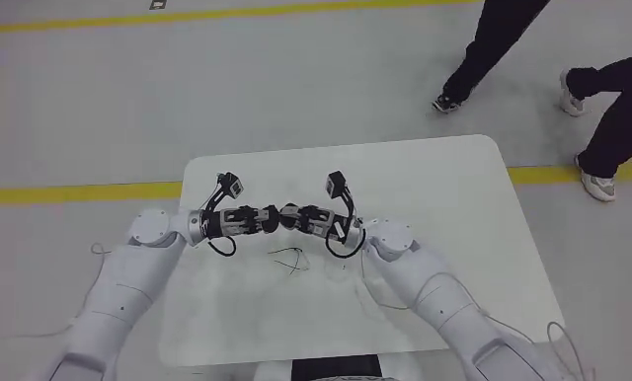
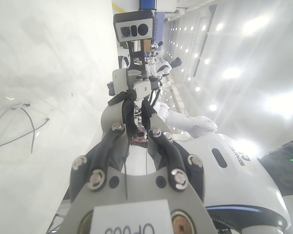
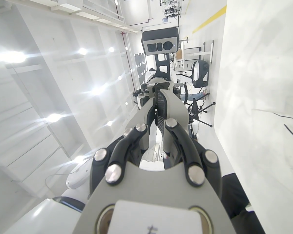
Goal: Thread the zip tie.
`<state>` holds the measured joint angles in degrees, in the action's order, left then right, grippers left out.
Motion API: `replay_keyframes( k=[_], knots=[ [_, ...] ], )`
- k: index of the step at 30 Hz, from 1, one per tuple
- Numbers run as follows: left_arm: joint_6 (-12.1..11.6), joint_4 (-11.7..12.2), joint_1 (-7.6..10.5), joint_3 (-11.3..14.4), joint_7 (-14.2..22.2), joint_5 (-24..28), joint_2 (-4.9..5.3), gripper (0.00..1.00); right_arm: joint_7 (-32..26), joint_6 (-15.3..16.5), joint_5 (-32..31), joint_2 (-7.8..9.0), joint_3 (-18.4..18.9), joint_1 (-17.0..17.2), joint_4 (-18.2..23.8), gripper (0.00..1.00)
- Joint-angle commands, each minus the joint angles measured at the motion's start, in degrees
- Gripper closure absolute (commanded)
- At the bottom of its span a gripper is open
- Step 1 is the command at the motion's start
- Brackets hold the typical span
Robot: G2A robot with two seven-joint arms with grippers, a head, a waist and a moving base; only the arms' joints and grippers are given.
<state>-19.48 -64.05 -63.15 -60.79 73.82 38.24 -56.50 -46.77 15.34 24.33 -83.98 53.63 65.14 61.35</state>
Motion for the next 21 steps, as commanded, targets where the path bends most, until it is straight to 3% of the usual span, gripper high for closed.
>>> replay_keyframes(
  k=[1,21],
  knots=[
    [0.0,0.0,0.04,0.0,0.0,0.0,0.00,0.91,-0.1,0.0,0.1,-0.02,-0.1,-0.1,0.0,1.00],
    [0.0,0.6,0.24,0.1,-0.4,0.3,0.07,0.92,-1.4,1.0,0.7,0.10,-0.5,-0.1,-0.1,1.00]
  ],
)
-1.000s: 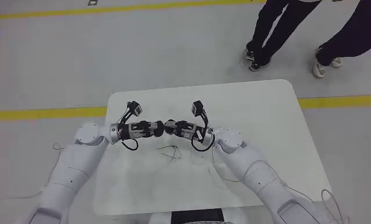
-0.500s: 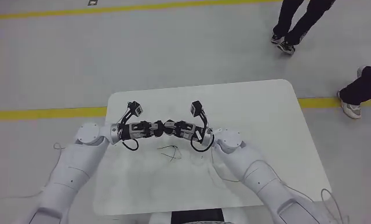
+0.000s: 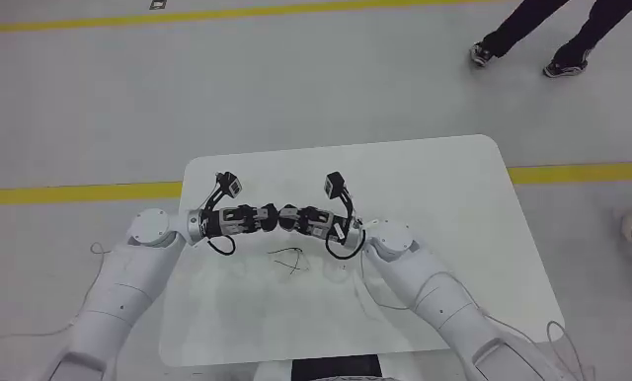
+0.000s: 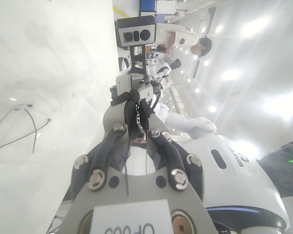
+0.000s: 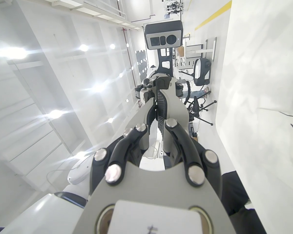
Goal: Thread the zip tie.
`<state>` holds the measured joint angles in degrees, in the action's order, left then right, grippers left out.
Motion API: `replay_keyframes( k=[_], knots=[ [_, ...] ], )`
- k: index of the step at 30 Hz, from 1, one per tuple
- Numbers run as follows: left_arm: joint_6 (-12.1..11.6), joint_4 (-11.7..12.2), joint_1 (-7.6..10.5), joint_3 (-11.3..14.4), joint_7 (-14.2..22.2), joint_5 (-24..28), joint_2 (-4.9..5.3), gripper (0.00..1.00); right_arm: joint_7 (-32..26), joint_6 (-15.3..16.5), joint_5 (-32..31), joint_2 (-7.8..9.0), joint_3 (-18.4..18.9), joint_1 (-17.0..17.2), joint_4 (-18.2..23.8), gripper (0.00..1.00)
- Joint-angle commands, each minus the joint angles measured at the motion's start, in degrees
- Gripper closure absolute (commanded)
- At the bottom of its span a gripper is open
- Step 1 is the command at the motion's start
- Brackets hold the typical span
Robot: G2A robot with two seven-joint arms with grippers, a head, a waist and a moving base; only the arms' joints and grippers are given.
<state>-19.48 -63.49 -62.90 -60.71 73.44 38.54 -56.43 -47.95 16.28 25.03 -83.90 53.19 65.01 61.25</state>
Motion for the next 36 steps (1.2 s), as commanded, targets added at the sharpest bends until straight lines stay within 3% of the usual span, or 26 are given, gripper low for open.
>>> replay_keyframes(
  k=[1,9,13,22,24,25,36],
  knots=[
    [0.0,0.0,0.00,0.0,0.0,0.0,-0.01,0.92,-0.4,0.0,0.0,0.02,-0.1,0.0,0.0,1.00],
    [0.0,-0.1,0.02,0.1,0.3,0.2,-0.03,0.93,-0.5,-0.2,0.0,-0.05,-0.6,-0.4,-0.2,1.00],
    [0.0,0.0,0.01,0.1,0.5,0.2,-0.03,1.00,-0.3,-0.2,0.1,-0.09,-0.7,-0.5,-0.4,1.00],
    [0.0,0.1,0.03,-0.1,0.8,0.2,-0.03,1.00,0.1,-0.2,0.6,-0.08,-0.6,-0.5,-0.8,0.99],
    [0.0,0.1,-0.04,-0.3,0.8,0.2,-0.02,1.00,0.3,-0.2,0.8,-0.07,-0.6,-0.5,-0.7,0.52],
    [0.0,0.1,-0.09,-0.3,0.9,0.2,-0.01,1.00,0.4,-0.2,0.8,-0.05,-0.6,-0.5,-0.7,0.00],
    [0.0,-0.2,-0.49,-1.3,1.3,0.4,0.07,1.00,0.8,-0.2,0.5,0.23,0.0,-0.1,0.1,0.00]
  ],
)
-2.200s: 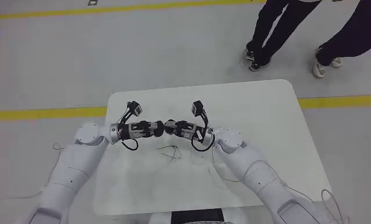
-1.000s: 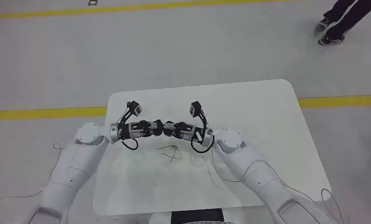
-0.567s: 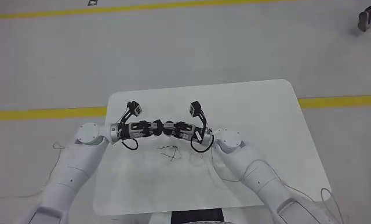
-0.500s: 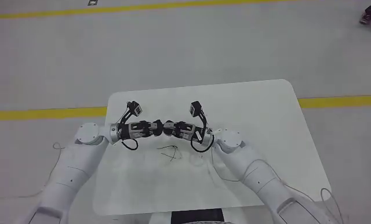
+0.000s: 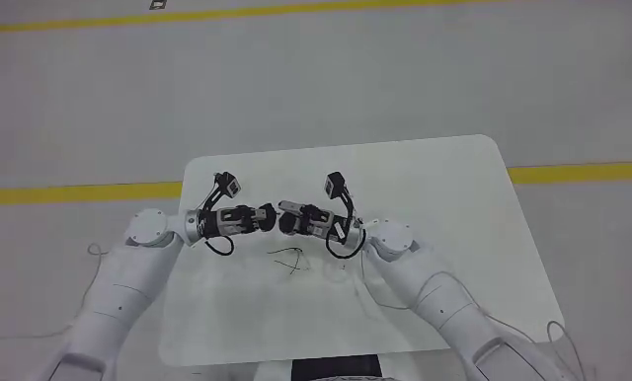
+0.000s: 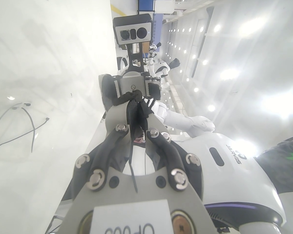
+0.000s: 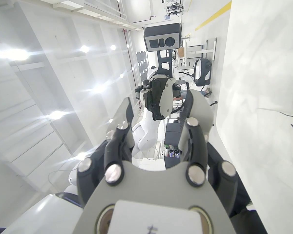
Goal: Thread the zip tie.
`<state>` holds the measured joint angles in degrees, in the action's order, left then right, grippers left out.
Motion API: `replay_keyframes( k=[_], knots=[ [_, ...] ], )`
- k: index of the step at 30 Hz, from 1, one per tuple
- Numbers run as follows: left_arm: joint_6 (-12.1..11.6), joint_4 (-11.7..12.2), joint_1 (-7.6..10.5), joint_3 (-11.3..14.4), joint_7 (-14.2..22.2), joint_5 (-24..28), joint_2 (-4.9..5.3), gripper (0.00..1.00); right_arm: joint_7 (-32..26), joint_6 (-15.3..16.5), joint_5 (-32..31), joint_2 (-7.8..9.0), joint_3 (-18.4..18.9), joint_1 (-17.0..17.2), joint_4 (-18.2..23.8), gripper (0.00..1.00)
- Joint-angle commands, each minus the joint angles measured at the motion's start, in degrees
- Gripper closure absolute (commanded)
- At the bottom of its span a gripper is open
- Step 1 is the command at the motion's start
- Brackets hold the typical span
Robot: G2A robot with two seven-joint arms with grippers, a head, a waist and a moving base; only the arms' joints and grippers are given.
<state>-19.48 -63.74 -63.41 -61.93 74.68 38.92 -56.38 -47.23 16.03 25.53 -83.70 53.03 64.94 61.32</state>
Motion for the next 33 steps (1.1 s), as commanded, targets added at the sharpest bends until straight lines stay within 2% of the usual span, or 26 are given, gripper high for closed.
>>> replay_keyframes(
  k=[1,7,11,20,21,23,24,28,32,33],
  knots=[
    [0.0,0.0,0.01,-0.2,0.1,0.0,0.03,1.00,0.1,0.0,0.0,0.07,0.2,0.0,0.0,0.00],
    [0.0,0.3,-0.05,-1.3,0.3,0.1,0.09,1.00,1.5,0.1,-0.5,0.56,1.7,0.6,0.6,0.00],
    [0.0,0.0,-0.04,-2.4,2.4,2.4,-0.15,1.00,2.2,0.1,-1.0,0.70,2.0,0.8,0.9,0.00],
    [0.0,0.0,-0.04,-2.4,2.4,2.4,-0.15,1.00,2.2,0.1,-1.0,0.70,2.0,0.8,0.9,0.00],
    [0.0,0.0,-0.04,-2.4,1.8,2.1,-0.15,1.00,2.2,0.1,-1.0,0.70,2.0,0.8,0.9,0.00],
    [0.0,-0.4,-0.14,-2.7,-1.5,-1.9,-0.10,1.00,2.2,0.1,-1.0,0.70,2.0,0.8,0.9,0.00],
    [0.0,-0.5,-0.37,-2.9,-1.6,-2.2,-0.14,1.00,2.2,0.1,-1.0,0.70,2.0,0.8,0.9,0.00],
    [0.0,-0.1,-1.75,-6.3,-0.3,-3.9,-0.22,1.00,2.2,0.1,-1.0,0.70,2.0,0.8,0.9,0.00],
    [0.0,-0.2,-3.90,-11.5,5.0,-3.5,-0.79,1.00,2.2,0.1,-1.0,0.70,2.0,0.8,0.9,0.00],
    [0.0,-0.2,-4.43,-12.2,5.0,-4.0,-0.93,1.00,2.2,0.1,-1.0,0.70,2.0,0.8,0.9,0.00]
  ],
)
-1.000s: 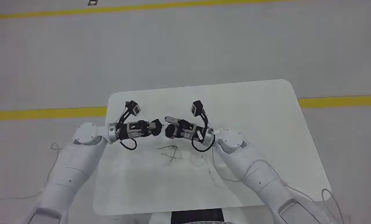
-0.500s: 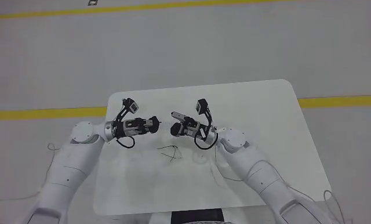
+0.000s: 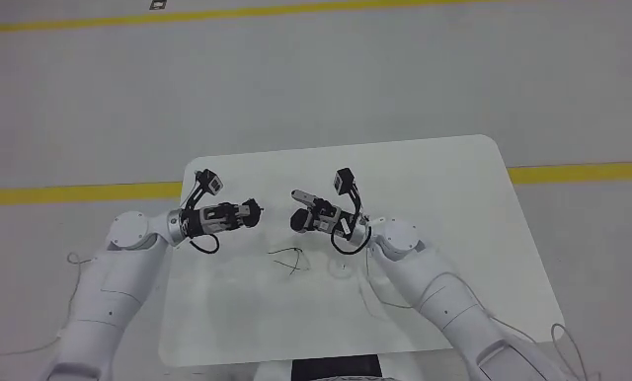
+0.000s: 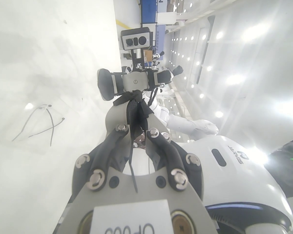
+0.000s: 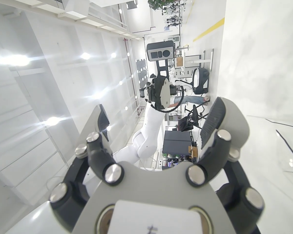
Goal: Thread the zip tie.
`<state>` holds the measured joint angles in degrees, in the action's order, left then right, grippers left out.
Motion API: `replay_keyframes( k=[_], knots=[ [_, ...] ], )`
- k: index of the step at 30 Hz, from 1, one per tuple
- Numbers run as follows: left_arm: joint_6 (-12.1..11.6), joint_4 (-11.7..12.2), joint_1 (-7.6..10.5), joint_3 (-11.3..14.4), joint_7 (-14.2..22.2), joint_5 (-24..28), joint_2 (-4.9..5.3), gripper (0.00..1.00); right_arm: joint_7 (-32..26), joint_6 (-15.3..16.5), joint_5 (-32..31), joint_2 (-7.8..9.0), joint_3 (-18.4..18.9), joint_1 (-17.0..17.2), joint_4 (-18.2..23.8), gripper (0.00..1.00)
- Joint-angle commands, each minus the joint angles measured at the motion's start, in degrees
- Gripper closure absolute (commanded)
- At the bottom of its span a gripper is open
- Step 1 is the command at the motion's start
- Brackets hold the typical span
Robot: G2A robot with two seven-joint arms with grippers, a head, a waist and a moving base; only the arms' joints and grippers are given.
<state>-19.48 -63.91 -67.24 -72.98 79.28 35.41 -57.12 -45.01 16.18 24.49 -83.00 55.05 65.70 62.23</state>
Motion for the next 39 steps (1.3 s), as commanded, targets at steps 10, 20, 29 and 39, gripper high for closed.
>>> replay_keyframes(
  k=[10,20,29,39],
  knots=[
    [0.0,-3.4,-3.35,-3.7,0.4,-3.4,-0.48,1.00,0.0,0.0,0.0,0.00,0.0,0.0,0.0,0.00],
    [0.0,-3.5,-3.42,-4.1,0.4,-1.5,-0.41,1.00,0.0,0.0,0.0,0.00,0.0,0.0,0.0,0.00],
    [0.0,-3.5,-3.42,-4.1,0.4,-1.5,-0.41,1.00,4.5,-10.4,-10.7,0.61,-1.8,-0.3,4.8,0.00],
    [0.0,-3.5,-3.42,-4.1,0.4,-1.5,-0.41,1.00,5.7,-28.2,-23.9,1.51,-5.2,-0.1,13.7,0.00]
  ],
)
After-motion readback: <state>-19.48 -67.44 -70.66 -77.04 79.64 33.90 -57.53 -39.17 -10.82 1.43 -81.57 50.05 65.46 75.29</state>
